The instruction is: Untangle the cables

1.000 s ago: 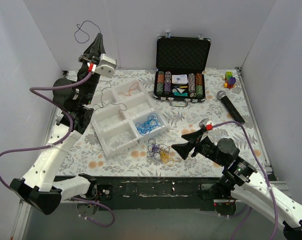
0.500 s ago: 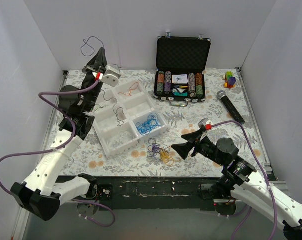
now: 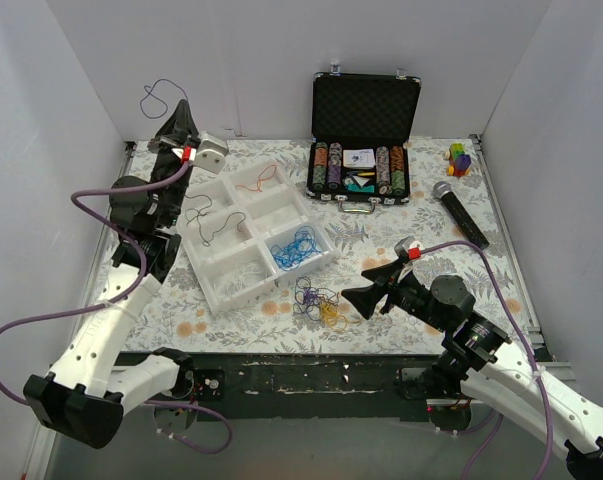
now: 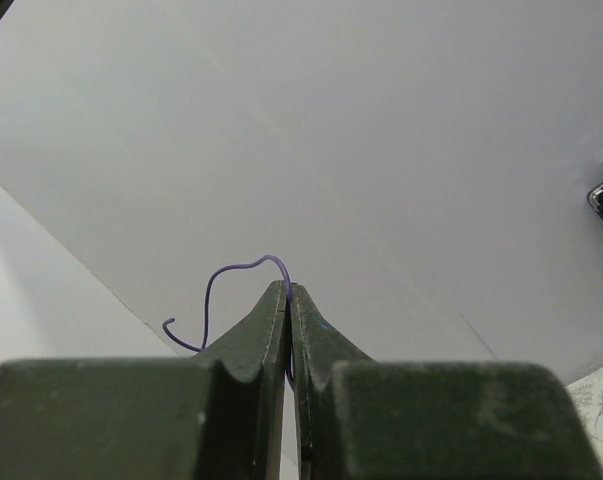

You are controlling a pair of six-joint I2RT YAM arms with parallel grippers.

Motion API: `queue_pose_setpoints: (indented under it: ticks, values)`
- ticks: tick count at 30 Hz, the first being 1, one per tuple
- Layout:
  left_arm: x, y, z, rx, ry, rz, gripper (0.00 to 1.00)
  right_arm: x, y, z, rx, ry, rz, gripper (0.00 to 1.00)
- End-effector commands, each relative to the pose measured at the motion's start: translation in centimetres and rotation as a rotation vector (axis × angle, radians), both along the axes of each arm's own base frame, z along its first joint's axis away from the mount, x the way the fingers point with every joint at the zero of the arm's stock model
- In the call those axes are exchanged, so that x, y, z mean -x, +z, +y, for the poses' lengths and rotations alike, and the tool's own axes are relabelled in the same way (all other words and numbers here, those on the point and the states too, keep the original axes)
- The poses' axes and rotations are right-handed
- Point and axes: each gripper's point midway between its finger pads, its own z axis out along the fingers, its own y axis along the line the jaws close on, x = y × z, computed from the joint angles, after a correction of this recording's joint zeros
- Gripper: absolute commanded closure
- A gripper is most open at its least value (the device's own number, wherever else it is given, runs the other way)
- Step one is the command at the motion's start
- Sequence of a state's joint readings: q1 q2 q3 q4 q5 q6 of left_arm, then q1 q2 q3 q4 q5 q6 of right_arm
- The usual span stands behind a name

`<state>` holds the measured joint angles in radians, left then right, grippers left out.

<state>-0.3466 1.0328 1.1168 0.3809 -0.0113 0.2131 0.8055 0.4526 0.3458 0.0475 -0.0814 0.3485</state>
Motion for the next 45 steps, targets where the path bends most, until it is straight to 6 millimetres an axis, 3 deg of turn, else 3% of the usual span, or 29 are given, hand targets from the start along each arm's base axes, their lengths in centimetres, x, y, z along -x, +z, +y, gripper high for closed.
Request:
queue_pose_setpoints:
  ticks: [1, 13, 20, 31, 40, 45]
  values:
    - [0.1, 1.7, 1.8, 0.024, 0.058, -0.036, 1.00, -0.1, 2.0, 0.3, -0.039, 0.004, -0.033, 0.13]
    - [-0.3, -2.1, 1.6, -0.041, 0.050, 0.043, 1.00, -0.2, 1.5, 0.3, -0.030, 0.001, -0.021, 0.13]
    - [1.3, -4.0, 2.6, -0.042, 0.069, 0.078, 1.00, -0.1, 1.1, 0.5, -0.023, 0.010, -0.011, 0.13]
    - [2.4, -3.2, 3.6, 0.017, 0.079, 0.079, 1.00, 0.2, 0.9, 0.7, -0.038, 0.026, 0.000, 0.13]
    - [-0.4, -5.1, 1.5, 0.141, -0.034, 0.134, 1.00, 0.2, 0.7, 0.6, -0.042, 0.019, 0.004, 0.13]
    - [-1.8, -7.6, -1.3, 0.161, -0.175, 0.179, 1.00, 0.0, 0.4, 0.4, -0.044, 0.006, 0.002, 0.13]
